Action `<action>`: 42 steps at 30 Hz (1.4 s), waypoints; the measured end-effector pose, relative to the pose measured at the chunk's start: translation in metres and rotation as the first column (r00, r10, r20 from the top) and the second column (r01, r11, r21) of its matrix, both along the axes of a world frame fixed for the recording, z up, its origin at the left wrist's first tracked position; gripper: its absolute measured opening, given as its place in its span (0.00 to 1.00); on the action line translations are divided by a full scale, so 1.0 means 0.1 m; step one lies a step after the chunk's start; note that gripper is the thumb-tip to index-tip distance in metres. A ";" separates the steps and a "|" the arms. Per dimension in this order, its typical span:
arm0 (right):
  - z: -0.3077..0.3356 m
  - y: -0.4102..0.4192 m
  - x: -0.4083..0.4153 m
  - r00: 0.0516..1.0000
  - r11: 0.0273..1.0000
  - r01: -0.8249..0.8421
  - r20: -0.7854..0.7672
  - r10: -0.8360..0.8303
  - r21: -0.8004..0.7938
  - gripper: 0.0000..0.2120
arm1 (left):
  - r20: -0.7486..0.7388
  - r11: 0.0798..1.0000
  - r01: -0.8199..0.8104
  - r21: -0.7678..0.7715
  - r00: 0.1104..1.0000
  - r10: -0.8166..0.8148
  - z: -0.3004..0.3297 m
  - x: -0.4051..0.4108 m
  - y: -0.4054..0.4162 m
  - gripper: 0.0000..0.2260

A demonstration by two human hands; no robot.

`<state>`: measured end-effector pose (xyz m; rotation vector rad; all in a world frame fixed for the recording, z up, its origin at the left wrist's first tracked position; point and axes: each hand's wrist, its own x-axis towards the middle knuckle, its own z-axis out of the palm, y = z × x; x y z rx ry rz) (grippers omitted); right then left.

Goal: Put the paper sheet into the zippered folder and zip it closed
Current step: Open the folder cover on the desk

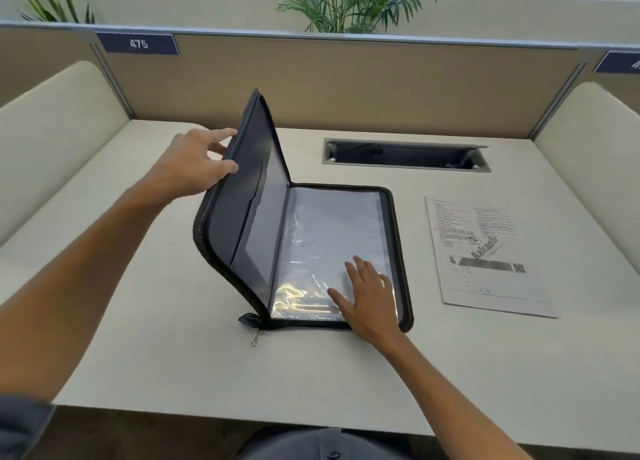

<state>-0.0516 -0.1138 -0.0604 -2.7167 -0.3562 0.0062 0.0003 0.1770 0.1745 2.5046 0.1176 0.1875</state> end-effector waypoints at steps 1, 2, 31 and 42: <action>-0.07 -0.05 -0.01 1.000 1.000 -0.004 -0.020 0.004 -0.016 0.37 | -0.005 1.000 -0.016 0.002 1.000 0.016 0.00 -0.01 0.07 0.24; -0.13 -0.09 -0.03 0.999 1.000 -0.010 -0.044 0.009 -0.027 0.36 | -0.013 0.999 -0.031 0.009 0.999 0.031 -0.01 -0.01 0.15 0.23; -0.24 -0.60 -0.22 0.999 0.997 -0.040 -0.034 0.038 -0.070 0.37 | -0.349 0.950 -0.276 0.144 0.884 0.310 -1.71 -0.14 0.98 0.21; -0.07 -0.74 -0.03 0.996 0.976 0.045 -0.080 -0.028 0.212 0.31 | -0.281 0.865 -0.270 0.423 0.869 0.409 -2.03 -0.13 0.39 0.32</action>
